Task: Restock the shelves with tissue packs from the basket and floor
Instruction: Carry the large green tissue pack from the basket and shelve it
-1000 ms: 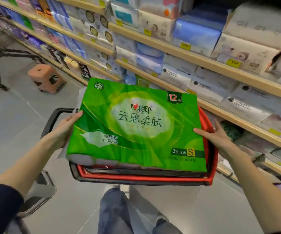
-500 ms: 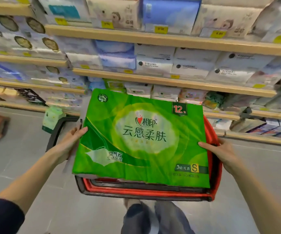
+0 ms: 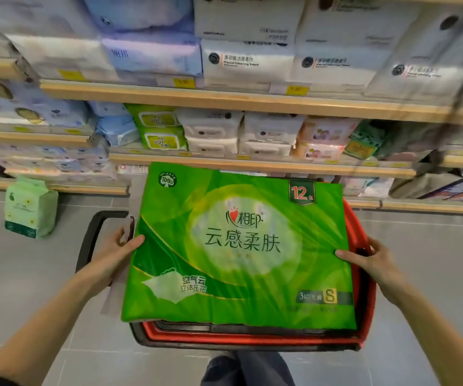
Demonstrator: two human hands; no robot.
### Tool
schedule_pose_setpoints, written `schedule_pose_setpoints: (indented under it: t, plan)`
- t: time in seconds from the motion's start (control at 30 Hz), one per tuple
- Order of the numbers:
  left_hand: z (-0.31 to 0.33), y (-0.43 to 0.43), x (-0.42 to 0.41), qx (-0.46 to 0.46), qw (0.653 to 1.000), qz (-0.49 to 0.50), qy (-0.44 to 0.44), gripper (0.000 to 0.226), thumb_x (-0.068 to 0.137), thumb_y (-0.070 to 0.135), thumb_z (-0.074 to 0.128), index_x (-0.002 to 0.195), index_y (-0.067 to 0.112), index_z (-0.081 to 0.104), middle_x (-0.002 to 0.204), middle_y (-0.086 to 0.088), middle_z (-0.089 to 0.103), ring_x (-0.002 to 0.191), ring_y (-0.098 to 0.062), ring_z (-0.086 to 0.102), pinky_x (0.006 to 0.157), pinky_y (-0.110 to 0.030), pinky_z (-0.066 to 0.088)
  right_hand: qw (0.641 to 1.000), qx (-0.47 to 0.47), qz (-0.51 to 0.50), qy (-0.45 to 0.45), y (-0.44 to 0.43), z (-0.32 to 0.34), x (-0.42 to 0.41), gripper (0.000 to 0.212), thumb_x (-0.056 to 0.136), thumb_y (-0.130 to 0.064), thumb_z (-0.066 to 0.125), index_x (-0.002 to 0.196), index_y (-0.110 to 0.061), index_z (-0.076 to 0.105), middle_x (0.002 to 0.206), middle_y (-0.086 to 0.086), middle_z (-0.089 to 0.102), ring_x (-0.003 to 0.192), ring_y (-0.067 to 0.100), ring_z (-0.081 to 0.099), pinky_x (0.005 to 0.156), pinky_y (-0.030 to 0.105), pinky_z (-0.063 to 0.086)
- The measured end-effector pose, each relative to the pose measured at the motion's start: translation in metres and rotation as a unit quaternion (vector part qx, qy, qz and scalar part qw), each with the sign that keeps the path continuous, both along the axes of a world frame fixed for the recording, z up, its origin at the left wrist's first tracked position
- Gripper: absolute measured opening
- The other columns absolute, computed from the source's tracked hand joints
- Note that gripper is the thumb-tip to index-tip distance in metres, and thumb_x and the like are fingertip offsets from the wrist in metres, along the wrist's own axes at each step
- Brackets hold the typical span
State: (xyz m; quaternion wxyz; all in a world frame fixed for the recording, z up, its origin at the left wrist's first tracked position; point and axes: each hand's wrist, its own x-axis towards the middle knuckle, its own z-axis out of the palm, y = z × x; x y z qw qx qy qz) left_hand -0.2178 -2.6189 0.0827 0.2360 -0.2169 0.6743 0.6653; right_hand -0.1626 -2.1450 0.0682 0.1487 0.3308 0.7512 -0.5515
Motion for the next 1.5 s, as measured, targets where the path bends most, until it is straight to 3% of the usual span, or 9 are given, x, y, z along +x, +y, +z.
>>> schedule_pose_setpoints:
  t: [0.1, 0.2, 0.57, 0.77, 0.87, 1.07, 1.2, 1.33, 1.5]
  plan:
    - [-0.048, 0.006, -0.024, 0.007, 1.000, 0.013, -0.008, 0.080, 0.051, 0.049, 0.085, 0.117, 0.020, 0.051, 0.111, -0.007, 0.063, 0.072, -0.008, 0.070, 0.057, -0.017, 0.055, 1.000, -0.016, 0.008, -0.006, 0.005, -0.046, -0.022, 0.118, 0.014, -0.054, 0.089, 0.118, -0.007, 0.056, 0.101, 0.005, 0.067, 0.089, 0.020, 0.065, 0.078, 0.035, 0.051]
    - [-0.102, 0.009, -0.048, -0.012, 0.999, 0.031, -0.022, 0.039, 0.093, 0.014, 0.047, 0.131, 0.012, 0.039, 0.108, -0.007, 0.061, 0.067, -0.004, 0.070, 0.056, -0.016, 0.055, 1.000, -0.011, -0.003, -0.004, 0.011, -0.097, -0.039, 0.124, 0.009, -0.060, 0.087, 0.118, -0.009, 0.058, 0.106, 0.008, 0.068, 0.092, 0.023, 0.066, 0.081, 0.035, 0.051]
    - [-0.264, 0.013, -0.120, -0.048, 0.999, 0.016, -0.005, 0.051, 0.094, 0.014, 0.046, 0.142, 0.008, 0.031, 0.124, -0.011, 0.055, 0.070, -0.003, 0.069, 0.063, -0.019, 0.057, 0.999, -0.031, -0.014, 0.020, 0.026, -0.243, -0.095, 0.115, 0.016, -0.056, 0.091, 0.118, -0.013, 0.056, 0.108, 0.008, 0.069, 0.095, 0.026, 0.068, 0.090, 0.045, 0.053]
    - [-0.287, 0.024, -0.158, -0.023, 0.999, 0.021, 0.033, 0.018, 0.096, 0.018, 0.044, 0.110, 0.023, 0.053, 0.080, 0.010, 0.074, 0.066, -0.001, 0.069, 0.057, -0.017, 0.056, 0.997, -0.028, -0.015, 0.063, 0.029, -0.274, -0.129, 0.120, 0.015, -0.059, 0.088, 0.119, -0.008, 0.056, 0.101, 0.004, 0.071, 0.078, 0.009, 0.071, 0.060, 0.018, 0.055]
    - [-0.287, 0.023, -0.167, -0.019, 0.999, 0.016, 0.040, 0.028, 0.093, 0.026, 0.048, 0.121, 0.019, 0.048, 0.103, 0.001, 0.066, 0.070, -0.002, 0.070, 0.061, -0.019, 0.057, 0.997, -0.031, -0.007, 0.066, 0.028, -0.277, -0.136, 0.118, 0.013, -0.060, 0.087, 0.116, -0.011, 0.058, 0.086, -0.008, 0.075, 0.074, 0.005, 0.071, 0.057, 0.016, 0.054]
    - [-0.281, 0.022, -0.162, 0.007, 0.999, -0.027, 0.041, 0.068, 0.071, 0.038, 0.058, 0.135, 0.025, 0.044, 0.116, 0.003, 0.063, 0.082, -0.003, 0.070, 0.066, -0.022, 0.058, 0.999, -0.029, 0.008, 0.023, 0.026, -0.268, -0.136, 0.123, 0.015, -0.064, 0.085, 0.123, -0.017, 0.050, 0.111, 0.003, 0.064, 0.099, 0.021, 0.063, 0.085, 0.037, 0.052]
    - [-0.270, 0.027, -0.154, 0.016, 0.999, -0.021, 0.025, 0.053, 0.078, 0.036, 0.060, 0.129, 0.026, 0.050, 0.121, 0.001, 0.061, 0.088, -0.003, 0.069, 0.069, -0.022, 0.057, 0.998, -0.036, 0.041, 0.004, 0.017, -0.246, -0.133, 0.105, 0.032, -0.057, 0.086, 0.121, -0.021, 0.044, 0.107, 0.000, 0.059, 0.090, 0.012, 0.058, 0.085, 0.036, 0.046]
    - [-0.245, 0.032, -0.147, -0.049, 0.998, 0.028, 0.040, 0.059, 0.067, 0.047, 0.077, 0.119, 0.029, 0.055, 0.132, -0.001, 0.053, 0.125, -0.016, 0.049, 0.105, -0.033, 0.037, 0.999, 0.016, 0.047, 0.021, 0.012, -0.231, -0.126, 0.072, 0.076, -0.021, 0.075, 0.136, -0.007, 0.039, 0.109, 0.004, 0.053, 0.085, 0.012, 0.055, 0.083, 0.033, 0.043]
    - [-0.212, 0.039, -0.142, -0.204, 0.974, -0.002, 0.102, 0.099, 0.059, 0.070, 0.071, 0.142, 0.032, 0.032, 0.151, 0.005, 0.035, 0.138, -0.016, 0.033, 0.110, -0.041, 0.032, 0.996, 0.045, 0.035, 0.061, -0.003, -0.209, -0.123, 0.091, 0.064, -0.041, 0.080, 0.138, -0.007, 0.039, 0.118, 0.007, 0.054, 0.106, 0.023, 0.054, 0.092, 0.040, 0.047]
